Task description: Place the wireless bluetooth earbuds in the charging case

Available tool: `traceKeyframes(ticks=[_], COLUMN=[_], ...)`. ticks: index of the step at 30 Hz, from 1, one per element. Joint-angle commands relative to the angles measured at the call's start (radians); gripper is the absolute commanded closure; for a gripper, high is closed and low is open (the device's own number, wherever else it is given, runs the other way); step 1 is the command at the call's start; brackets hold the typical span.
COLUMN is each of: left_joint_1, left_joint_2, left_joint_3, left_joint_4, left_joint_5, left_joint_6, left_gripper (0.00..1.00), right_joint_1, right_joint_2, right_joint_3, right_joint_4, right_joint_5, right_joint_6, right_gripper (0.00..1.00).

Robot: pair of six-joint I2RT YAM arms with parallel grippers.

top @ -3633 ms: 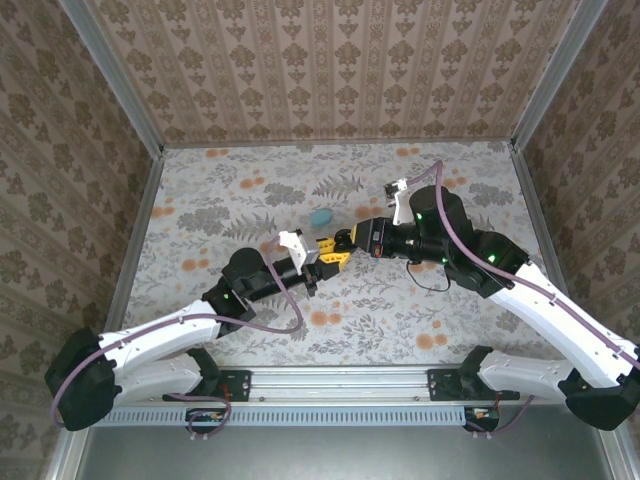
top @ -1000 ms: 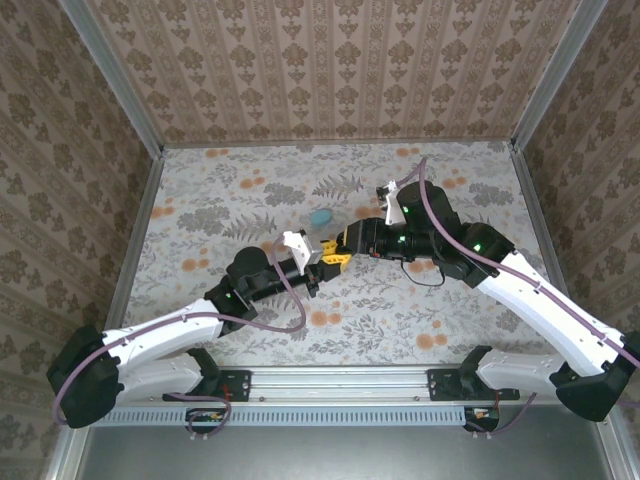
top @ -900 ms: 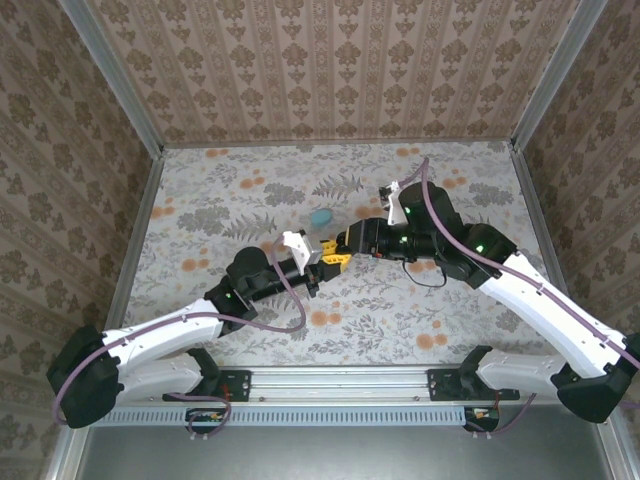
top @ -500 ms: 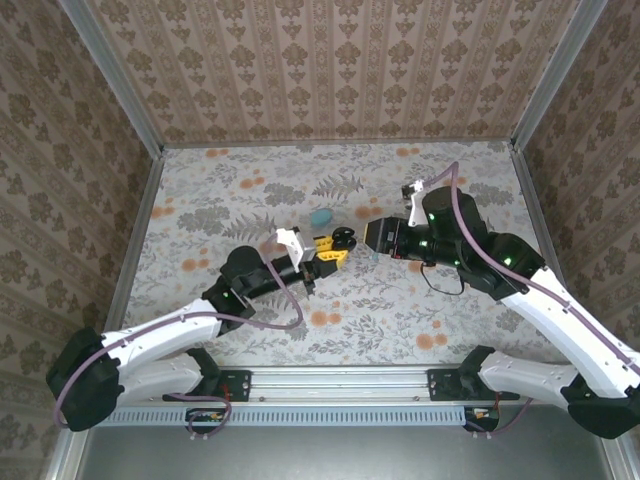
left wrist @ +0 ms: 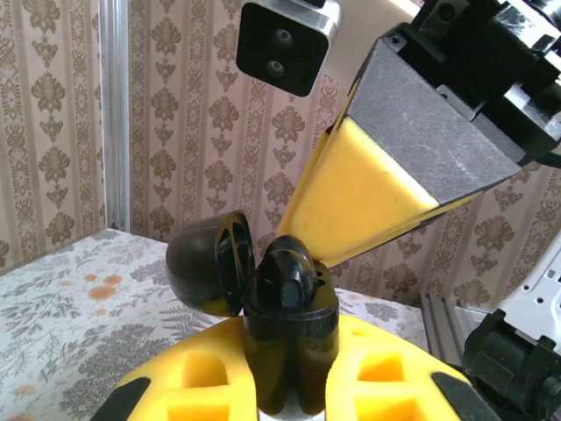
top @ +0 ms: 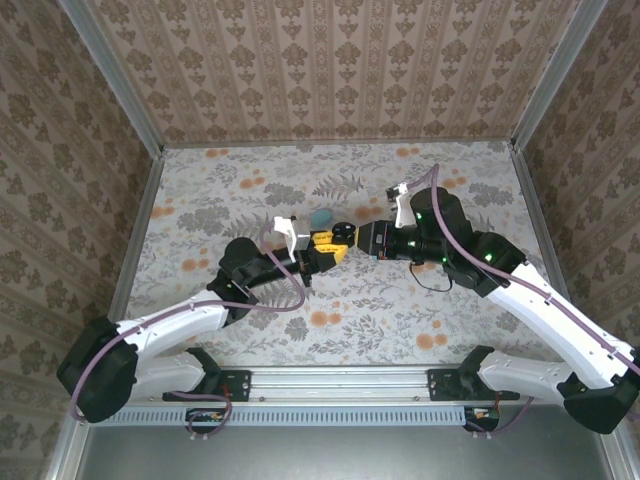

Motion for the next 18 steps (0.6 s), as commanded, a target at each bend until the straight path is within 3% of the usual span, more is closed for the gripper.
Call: traceKeyframes(ticks=[1,9,18], left_joint_1=[0.01,0.035,0.07], left_joint_2=[-0.003,-0.011,-0.02], left_joint_3=[0.04,0.037,0.086], left_joint_4=[0.081,0.08,0.018], left_joint_5=[0.043,0.072,0.19], left_joint_6=[-0.037,-0.063,-0.079], left_gripper=[1.0,1.0,1.0], right_joint_1=[-0.004,-0.078,-0.223], right_joint_2=[0.004,-0.028,-0.024], right_joint_3=[-0.011,-0.013,-0.069], right_joint_4=[0.016,0.002,0.188], right_joint_5=[-0.027,-0.053,-0.305], right_joint_6=[-0.015,-0.016,0.083], right_gripper=[0.73,0.67,0.47])
